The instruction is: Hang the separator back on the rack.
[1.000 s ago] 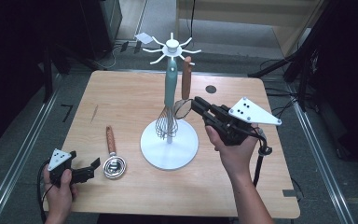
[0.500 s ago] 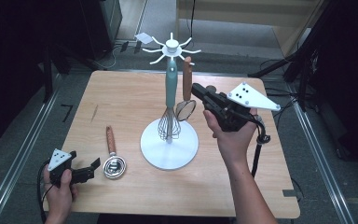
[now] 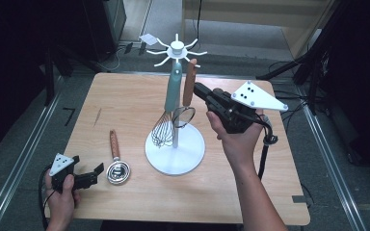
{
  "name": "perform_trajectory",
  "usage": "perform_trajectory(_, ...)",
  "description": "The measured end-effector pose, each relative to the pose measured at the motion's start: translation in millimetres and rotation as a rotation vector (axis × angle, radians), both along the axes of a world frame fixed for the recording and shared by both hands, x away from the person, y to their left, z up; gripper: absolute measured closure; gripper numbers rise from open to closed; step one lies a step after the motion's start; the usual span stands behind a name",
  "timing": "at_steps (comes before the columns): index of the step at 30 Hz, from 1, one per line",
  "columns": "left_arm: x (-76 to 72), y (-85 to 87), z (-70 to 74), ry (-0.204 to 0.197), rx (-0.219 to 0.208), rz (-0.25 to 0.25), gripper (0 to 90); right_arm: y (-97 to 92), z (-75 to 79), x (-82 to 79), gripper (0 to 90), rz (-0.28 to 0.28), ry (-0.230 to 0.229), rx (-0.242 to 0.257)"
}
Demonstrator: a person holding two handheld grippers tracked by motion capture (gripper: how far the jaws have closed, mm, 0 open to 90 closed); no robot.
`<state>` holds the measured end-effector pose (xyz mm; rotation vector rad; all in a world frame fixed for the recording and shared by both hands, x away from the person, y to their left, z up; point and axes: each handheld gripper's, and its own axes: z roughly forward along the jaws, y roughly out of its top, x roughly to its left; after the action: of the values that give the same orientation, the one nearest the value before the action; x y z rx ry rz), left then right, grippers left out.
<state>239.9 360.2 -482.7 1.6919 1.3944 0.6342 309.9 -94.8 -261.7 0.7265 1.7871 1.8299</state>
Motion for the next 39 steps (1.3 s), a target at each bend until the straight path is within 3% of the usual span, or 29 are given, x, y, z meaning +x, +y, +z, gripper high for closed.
perform_trajectory(20, 0.2, -0.3, -0.1, 0.003, 0.003, -0.007, 0.0, 10.3, 1.9, -7.6, 90.0, 0.036, -0.026, -0.017)
perform_trajectory(39, 0.2, -0.2, 0.0, 0.003, 0.004, -0.003, 1.9, 21.0, 3.3, -14.3, 90.0, 0.063, -0.024, -0.032)
